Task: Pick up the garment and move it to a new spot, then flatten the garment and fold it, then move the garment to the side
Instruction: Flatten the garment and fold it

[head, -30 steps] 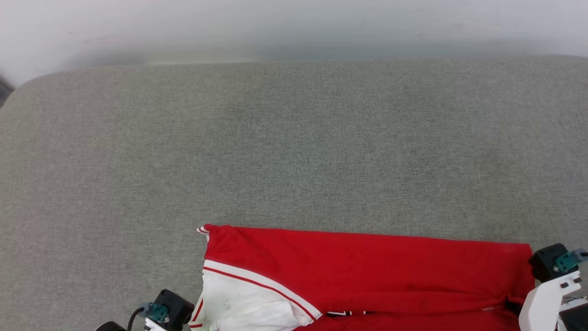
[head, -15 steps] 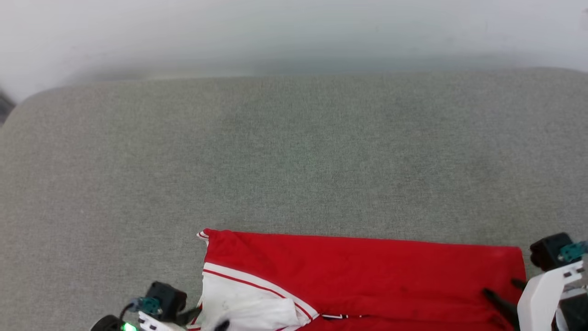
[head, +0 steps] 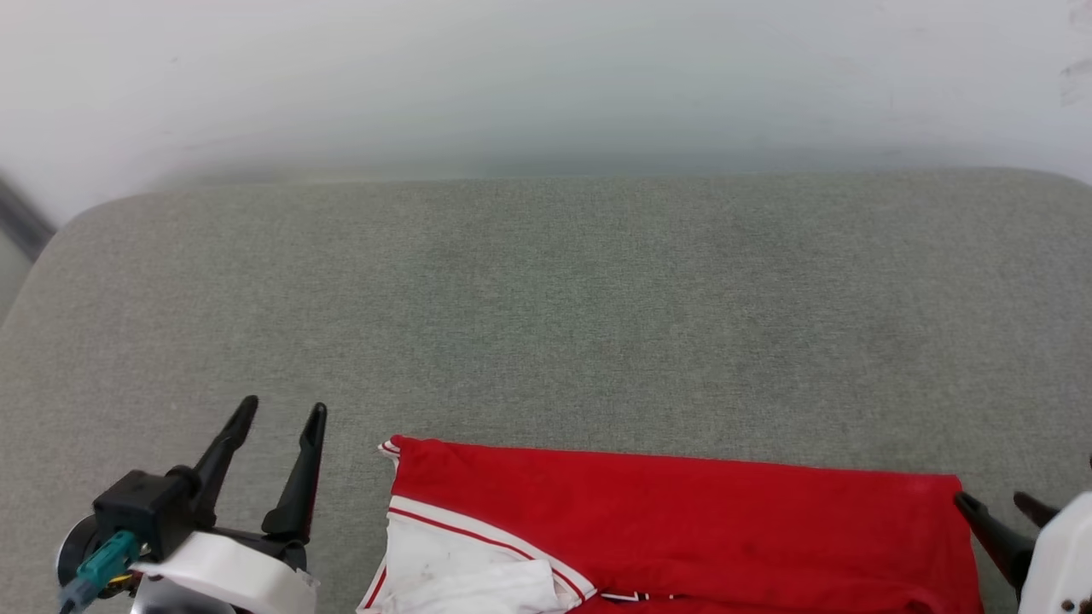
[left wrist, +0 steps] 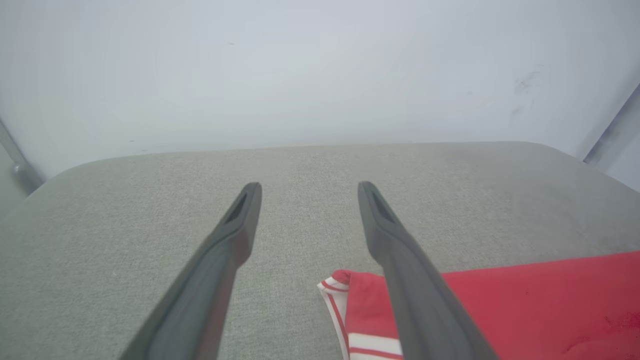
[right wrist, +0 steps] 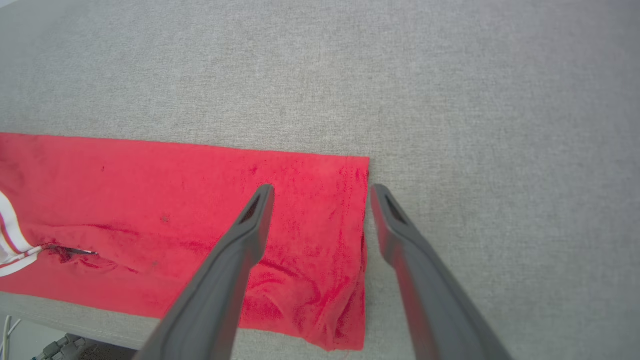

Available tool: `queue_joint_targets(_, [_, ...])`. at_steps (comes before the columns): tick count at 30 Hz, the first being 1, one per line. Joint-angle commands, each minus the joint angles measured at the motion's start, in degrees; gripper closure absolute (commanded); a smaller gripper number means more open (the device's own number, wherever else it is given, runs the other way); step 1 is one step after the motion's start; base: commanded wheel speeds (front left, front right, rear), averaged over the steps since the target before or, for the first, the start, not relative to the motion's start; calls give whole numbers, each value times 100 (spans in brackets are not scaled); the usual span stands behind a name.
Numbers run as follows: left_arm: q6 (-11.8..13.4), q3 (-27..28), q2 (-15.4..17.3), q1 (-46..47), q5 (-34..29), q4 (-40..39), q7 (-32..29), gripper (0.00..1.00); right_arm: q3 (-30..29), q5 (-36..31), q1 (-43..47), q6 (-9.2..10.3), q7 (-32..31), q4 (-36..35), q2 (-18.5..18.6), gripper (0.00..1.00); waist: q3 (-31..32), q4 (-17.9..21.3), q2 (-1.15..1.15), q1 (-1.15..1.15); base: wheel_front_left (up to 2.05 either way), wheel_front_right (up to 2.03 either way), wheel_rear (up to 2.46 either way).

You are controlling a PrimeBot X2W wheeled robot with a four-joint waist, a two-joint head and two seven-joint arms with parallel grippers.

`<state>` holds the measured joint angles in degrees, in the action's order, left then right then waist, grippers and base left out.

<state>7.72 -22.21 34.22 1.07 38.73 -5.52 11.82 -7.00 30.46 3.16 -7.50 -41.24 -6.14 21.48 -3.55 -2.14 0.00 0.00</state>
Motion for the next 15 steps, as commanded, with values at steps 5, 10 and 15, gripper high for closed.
queue_joint_targets(5, [199, 502, -388, -217, -586, 25, 335, 0, -633, -244, 382, 2, 8, -8, -704, 0, 1, -76, 0, 0, 0, 0, 0])
queue_joint_targets(10, [-7, 1180, -965, -484, -1428, -314, 346, 0, -999, -274, 541, 2, 98, 145, -1128, 0, -25, -136, 0, 0, 0, 0, 0])
queue_joint_targets(15, [-422, 1626, -1436, -682, -2097, -405, 347, 0, -1254, -294, 577, 2, 196, 576, -1269, 0, -48, -219, 0, 0, 0, 0, 0])
